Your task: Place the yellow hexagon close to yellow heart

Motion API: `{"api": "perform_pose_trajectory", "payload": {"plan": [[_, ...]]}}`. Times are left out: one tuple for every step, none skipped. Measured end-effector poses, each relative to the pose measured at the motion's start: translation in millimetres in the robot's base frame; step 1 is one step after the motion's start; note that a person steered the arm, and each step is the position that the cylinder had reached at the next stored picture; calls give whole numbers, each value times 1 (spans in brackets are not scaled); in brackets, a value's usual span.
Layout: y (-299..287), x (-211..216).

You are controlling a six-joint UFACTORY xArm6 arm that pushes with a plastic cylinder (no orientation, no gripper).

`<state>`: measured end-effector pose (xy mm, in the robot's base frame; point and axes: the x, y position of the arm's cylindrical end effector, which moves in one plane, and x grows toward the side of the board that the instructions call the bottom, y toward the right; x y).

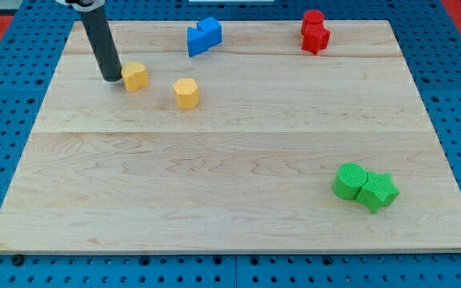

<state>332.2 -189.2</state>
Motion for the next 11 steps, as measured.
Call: {"api": "perform_pose_trajectory", "payload": {"plan": [[11,-8],[72,-3],[134,24],[172,53],[183,61],[220,49],[233,37],[280,29],[333,30],[327,93],[278,172]]}}
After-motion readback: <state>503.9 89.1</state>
